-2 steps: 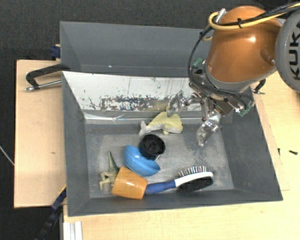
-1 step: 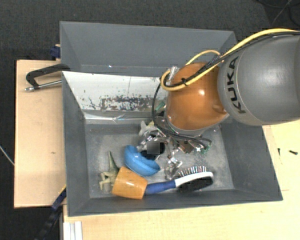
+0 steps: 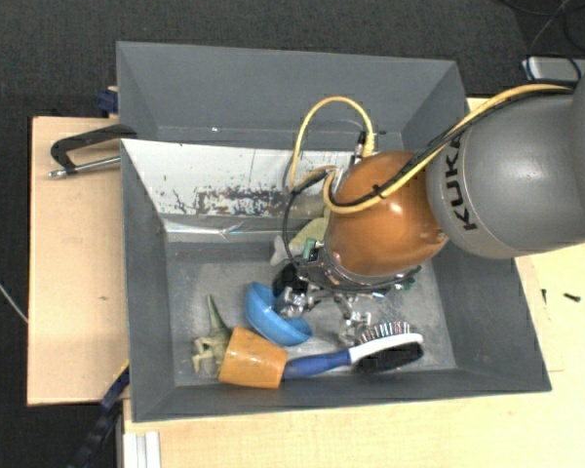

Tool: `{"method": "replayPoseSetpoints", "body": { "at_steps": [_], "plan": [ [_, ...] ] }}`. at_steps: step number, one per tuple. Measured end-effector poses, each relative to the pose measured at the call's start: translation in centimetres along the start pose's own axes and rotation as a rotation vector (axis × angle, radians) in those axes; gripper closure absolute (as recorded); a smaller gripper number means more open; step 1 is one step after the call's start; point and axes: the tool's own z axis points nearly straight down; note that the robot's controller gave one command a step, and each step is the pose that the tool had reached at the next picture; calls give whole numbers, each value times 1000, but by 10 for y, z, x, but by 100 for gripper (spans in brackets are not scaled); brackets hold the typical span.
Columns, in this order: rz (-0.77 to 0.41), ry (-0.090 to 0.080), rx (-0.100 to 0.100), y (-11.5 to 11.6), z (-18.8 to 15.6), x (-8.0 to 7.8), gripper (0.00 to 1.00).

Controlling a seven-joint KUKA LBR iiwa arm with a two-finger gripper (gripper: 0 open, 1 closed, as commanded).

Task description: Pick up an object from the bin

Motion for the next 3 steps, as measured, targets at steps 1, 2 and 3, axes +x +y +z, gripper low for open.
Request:
{"method": "replayPoseSetpoints", "body": {
  "at_steps": [1,2,3],
  "plan": [
    [0,2,2,-1,-3,0,100],
    [24,2,1,-18,-112,3,100],
    [54,2,2,-18,-254,5,100]
  ]
}}
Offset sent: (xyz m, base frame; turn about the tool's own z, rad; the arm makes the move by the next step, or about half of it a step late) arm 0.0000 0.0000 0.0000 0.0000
